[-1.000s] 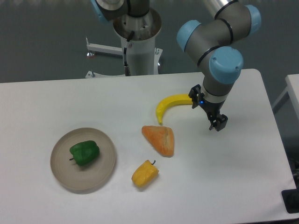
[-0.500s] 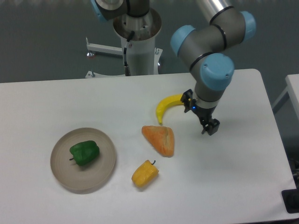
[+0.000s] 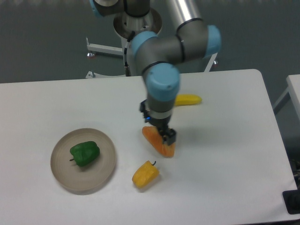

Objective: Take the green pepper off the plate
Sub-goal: 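Move the gripper from beside the banana over to the plate, then lower the gripper onto the green pepper and close on it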

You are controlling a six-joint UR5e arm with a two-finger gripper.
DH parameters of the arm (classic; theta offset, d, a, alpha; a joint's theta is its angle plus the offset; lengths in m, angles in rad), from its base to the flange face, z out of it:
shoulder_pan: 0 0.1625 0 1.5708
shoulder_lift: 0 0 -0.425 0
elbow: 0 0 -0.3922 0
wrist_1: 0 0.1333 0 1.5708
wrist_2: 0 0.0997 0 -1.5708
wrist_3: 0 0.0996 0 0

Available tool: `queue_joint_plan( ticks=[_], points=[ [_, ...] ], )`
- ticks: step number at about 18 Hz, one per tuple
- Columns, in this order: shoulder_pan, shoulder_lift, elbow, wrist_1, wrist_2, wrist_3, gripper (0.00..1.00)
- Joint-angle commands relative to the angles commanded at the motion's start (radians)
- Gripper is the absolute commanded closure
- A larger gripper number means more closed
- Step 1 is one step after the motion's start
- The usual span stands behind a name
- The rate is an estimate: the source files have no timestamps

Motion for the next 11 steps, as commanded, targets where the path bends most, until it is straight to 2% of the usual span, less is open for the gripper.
queue_joint_plan(
  ticks=[5, 11],
  points=[
    [-0.101, -0.046, 0.0, 0.12, -0.005, -0.163, 0.0],
    [-0.18, -0.051, -0.006, 0.129, -0.034, -0.252, 0.0]
  ],
)
